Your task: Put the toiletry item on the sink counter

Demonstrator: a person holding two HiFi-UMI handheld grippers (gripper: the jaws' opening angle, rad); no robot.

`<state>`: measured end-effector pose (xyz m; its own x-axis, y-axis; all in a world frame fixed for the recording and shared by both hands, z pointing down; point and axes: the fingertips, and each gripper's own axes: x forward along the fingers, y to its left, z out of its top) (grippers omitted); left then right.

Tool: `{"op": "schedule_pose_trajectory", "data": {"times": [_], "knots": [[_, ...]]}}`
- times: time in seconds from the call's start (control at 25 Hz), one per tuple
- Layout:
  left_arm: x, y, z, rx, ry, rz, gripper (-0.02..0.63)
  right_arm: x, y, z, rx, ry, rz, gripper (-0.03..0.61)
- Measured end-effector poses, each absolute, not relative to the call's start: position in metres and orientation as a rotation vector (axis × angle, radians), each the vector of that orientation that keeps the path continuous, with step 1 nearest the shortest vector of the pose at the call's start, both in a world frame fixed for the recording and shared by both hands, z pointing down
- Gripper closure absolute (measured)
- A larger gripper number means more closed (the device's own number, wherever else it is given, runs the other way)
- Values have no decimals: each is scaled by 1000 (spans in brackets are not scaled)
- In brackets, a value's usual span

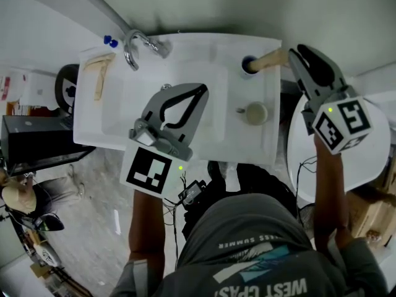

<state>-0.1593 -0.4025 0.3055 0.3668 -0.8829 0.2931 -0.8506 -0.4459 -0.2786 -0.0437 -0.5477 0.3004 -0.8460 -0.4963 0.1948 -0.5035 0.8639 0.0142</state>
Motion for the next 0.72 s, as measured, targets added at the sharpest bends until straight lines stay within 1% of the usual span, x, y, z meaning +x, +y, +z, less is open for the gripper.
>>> {"op": "schedule_pose_trajectory", "data": {"times": [0.12, 0.16, 0.72], "knots": [[-160, -393, 294, -2513, 1587, -603, 612, -43, -529, 287, 746, -2859, 32, 517], [-159, -389, 290, -2507, 1580, -598, 612, -42, -523, 282, 740, -2861, 27, 523], [-154, -348, 240, -2424, 1453, -552, 612, -40, -436, 248, 616, -2762, -177, 549]]}}
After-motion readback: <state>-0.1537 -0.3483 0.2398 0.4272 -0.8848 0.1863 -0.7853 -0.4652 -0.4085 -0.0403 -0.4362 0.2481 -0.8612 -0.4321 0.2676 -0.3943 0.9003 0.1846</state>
